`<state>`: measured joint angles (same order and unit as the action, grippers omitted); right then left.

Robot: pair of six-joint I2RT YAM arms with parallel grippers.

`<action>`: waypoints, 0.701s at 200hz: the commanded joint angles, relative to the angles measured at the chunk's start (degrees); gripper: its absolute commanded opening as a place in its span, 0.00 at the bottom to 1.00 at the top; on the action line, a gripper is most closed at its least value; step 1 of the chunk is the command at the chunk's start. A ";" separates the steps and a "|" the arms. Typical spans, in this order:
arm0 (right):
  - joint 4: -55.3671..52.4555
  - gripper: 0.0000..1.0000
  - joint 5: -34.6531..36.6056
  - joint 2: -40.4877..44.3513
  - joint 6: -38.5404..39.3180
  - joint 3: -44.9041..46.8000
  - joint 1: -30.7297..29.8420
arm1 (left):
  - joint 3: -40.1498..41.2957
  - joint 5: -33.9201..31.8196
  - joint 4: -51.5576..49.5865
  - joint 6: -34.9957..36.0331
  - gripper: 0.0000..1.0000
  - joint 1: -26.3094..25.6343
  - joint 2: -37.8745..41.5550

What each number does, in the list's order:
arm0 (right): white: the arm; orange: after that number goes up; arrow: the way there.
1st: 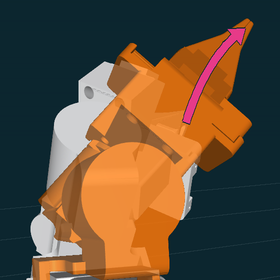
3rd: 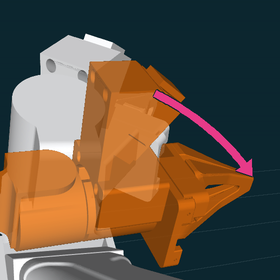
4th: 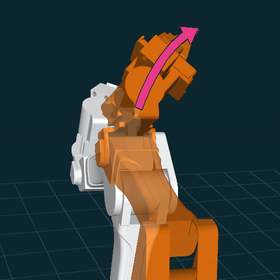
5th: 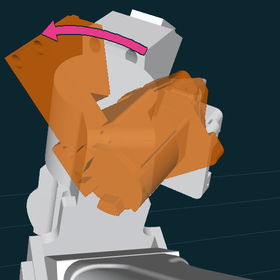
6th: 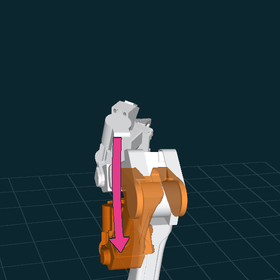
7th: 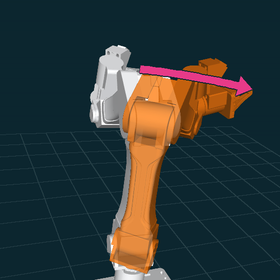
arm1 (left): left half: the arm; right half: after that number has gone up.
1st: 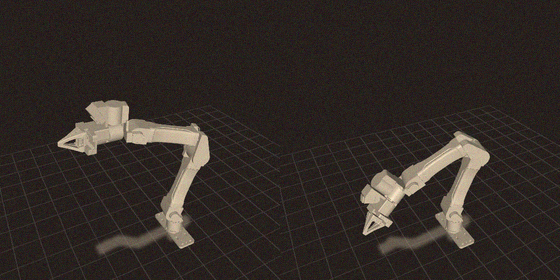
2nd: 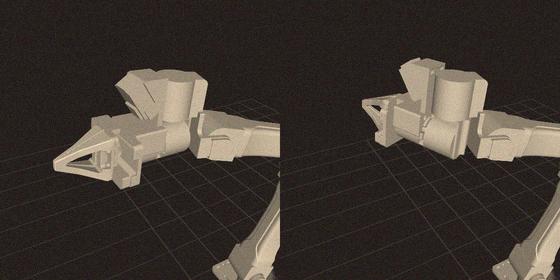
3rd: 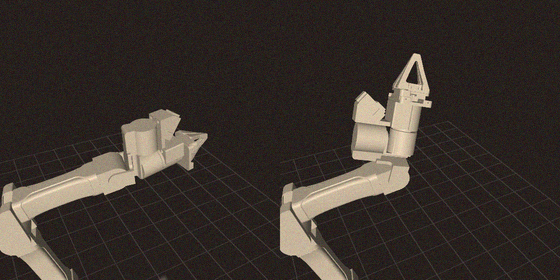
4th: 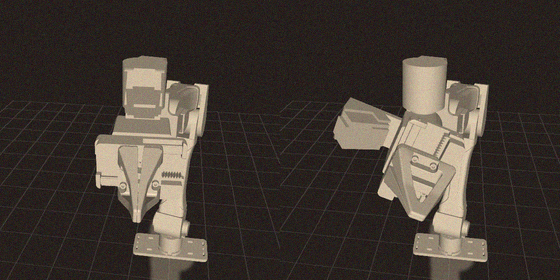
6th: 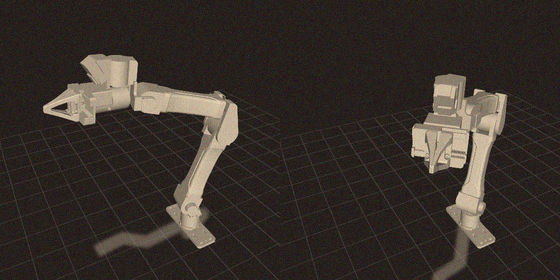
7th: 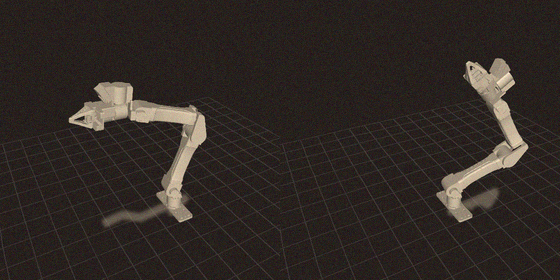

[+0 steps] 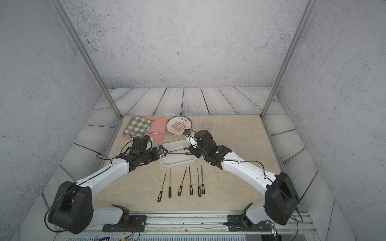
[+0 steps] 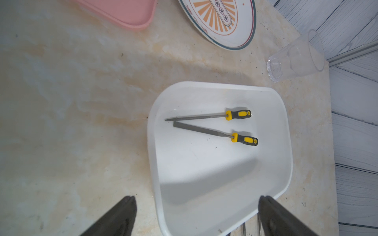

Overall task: Put the file tool into the storage box
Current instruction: Place the file tool in the storage box, then pick up the file tool from the center of the board.

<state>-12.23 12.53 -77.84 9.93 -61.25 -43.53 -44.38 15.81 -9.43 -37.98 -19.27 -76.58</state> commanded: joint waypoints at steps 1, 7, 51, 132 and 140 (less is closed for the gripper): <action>-3.18 0.62 5.06 8.24 -15.24 5.44 0.10 | 0.29 1.76 1.35 -0.40 0.98 0.28 0.64; -4.28 0.62 5.11 10.57 -16.24 6.90 0.15 | 0.81 1.74 1.28 -0.50 0.98 0.23 1.16; -15.27 0.62 2.62 23.35 -26.06 15.61 0.09 | 7.11 0.33 0.72 -2.71 0.98 -0.57 8.88; -15.31 0.61 -6.55 29.98 -39.72 28.22 0.05 | 10.97 -2.72 -3.15 -3.76 0.99 -3.67 16.94; -15.15 0.61 -7.18 29.13 -41.03 28.54 0.04 | 11.26 -2.72 -2.92 -4.09 0.98 -3.97 17.37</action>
<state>-27.88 8.62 -47.62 -25.23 -33.41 -43.53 -34.30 14.35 -11.09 -41.50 -22.39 -60.64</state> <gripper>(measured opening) 0.613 0.985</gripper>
